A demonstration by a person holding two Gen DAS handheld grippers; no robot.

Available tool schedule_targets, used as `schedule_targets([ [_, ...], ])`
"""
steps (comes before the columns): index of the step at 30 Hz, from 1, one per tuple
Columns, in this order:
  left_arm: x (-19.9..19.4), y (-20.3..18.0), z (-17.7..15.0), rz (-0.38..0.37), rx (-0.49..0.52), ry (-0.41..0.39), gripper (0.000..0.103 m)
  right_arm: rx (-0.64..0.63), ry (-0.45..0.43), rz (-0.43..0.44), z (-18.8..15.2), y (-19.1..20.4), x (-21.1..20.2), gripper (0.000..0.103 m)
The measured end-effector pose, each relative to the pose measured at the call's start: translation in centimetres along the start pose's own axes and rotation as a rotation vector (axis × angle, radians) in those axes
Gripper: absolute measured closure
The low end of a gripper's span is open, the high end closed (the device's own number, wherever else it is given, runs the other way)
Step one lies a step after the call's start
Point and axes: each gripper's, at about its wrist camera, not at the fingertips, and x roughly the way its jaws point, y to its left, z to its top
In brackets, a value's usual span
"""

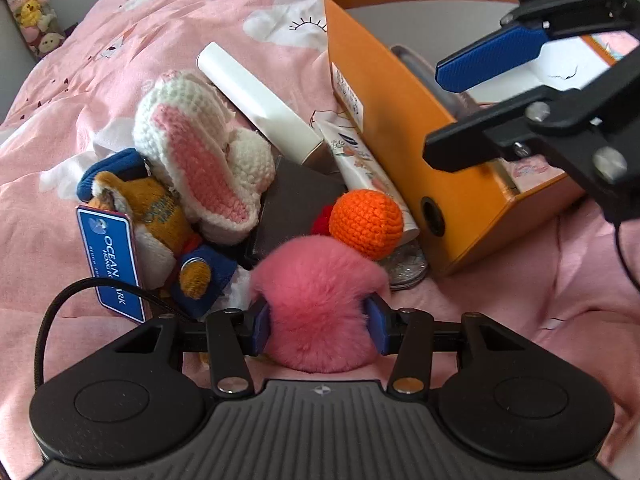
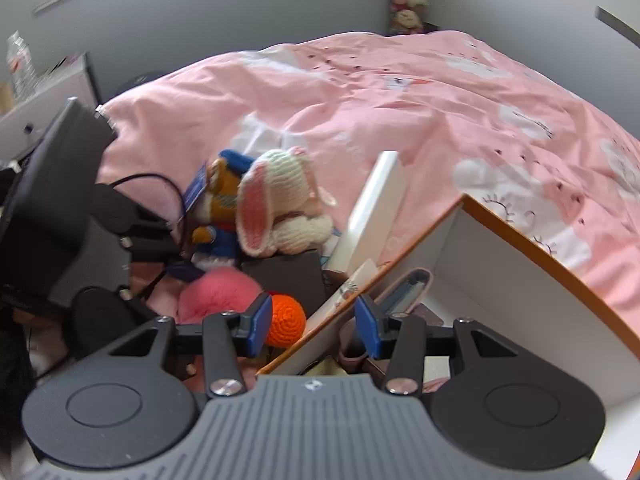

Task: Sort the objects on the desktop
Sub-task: 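Grasp the pink pom-pom with left tool while right tool grasps the orange crochet ball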

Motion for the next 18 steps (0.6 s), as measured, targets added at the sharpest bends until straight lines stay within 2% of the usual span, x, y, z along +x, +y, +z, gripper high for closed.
schedule_targets([
  [5,0.7,0.6,-0.3,-0.007,-0.06,-0.011,0.047,-0.275,0.031,0.019,0.4,2.0,0.8,0.054],
  [8,0.7,1.2,-0.5,-0.018,-0.092,-0.007,0.051,-0.462,0.064,0.035,0.3,3.4,1.6,0.054],
  [11,0.1,1.3,-0.7,-0.013,-0.071,0.014,0.057,-0.608,0.12,0.026,-0.1,4.9,3.1,0.054],
  [14,-1.1,1.6,-1.1,-0.028,-0.054,0.008,0.071,-0.697,0.167,0.005,-0.4,5.8,4.5,0.055],
  [18,-1.4,2.8,-1.9,-0.05,-0.087,0.023,0.072,-0.734,0.212,0.021,-0.5,6.6,6.0,0.055],
])
